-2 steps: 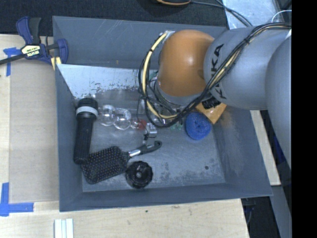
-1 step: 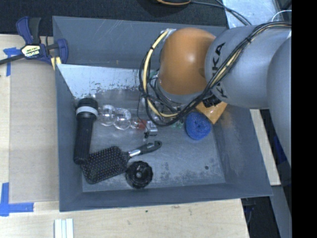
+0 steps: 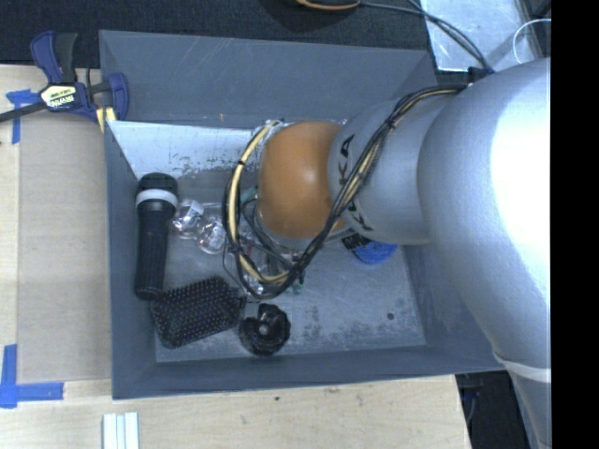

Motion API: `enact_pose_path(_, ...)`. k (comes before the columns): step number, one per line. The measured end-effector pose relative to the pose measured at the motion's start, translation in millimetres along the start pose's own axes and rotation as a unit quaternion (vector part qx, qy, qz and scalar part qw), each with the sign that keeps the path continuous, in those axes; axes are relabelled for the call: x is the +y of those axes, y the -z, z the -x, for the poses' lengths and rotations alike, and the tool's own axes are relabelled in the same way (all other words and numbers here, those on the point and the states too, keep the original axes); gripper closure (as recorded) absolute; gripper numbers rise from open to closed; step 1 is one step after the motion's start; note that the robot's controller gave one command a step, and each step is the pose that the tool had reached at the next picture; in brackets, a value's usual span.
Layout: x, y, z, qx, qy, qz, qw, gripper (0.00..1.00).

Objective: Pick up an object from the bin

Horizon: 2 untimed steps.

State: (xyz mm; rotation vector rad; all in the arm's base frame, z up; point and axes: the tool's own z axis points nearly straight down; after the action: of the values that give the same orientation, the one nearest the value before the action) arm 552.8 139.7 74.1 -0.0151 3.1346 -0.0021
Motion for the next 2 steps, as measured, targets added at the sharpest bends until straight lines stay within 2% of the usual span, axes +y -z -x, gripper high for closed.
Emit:
enact_pose_path(1, 4.8, 57.6, -10.8, 0.0002, -0.024, 0.002, 0.9997, 0.00)
enact_pose_path(2, -0.8, 0.9, 1.1, -0.0013, 0.000, 0.000, 1.0000, 0.00)
